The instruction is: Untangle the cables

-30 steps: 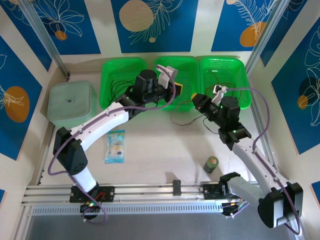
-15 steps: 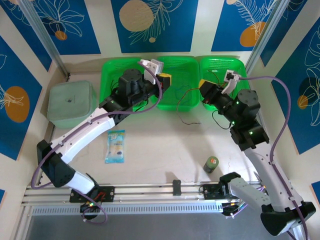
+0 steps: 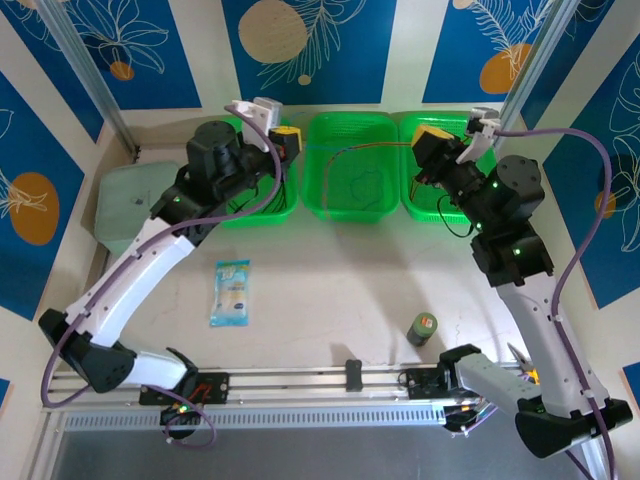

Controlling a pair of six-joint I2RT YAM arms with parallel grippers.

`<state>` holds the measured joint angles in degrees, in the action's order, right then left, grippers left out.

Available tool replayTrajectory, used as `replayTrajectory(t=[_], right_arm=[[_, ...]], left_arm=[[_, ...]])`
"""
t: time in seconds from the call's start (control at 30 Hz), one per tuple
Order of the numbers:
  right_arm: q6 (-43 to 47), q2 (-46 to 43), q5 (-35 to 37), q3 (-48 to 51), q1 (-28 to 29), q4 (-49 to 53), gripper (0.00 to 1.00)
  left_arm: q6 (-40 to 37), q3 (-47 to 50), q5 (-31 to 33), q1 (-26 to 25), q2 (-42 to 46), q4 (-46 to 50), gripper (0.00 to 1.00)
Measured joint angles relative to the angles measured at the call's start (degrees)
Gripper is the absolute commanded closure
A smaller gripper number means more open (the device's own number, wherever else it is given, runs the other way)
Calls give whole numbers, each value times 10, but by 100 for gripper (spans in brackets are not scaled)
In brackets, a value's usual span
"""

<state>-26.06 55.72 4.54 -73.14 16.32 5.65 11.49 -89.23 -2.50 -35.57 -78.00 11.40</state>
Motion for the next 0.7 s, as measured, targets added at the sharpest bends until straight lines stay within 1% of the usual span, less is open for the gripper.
replayTrajectory(t=[0.4,0.7], right_arm=[[12,4,-3,-1,-69,7,100],[35,4,-5,-2,-113,18,100]], left_arm=[[-5,-6,-10,54,33,67,100],[-12,-6,-26,118,65,114,100]])
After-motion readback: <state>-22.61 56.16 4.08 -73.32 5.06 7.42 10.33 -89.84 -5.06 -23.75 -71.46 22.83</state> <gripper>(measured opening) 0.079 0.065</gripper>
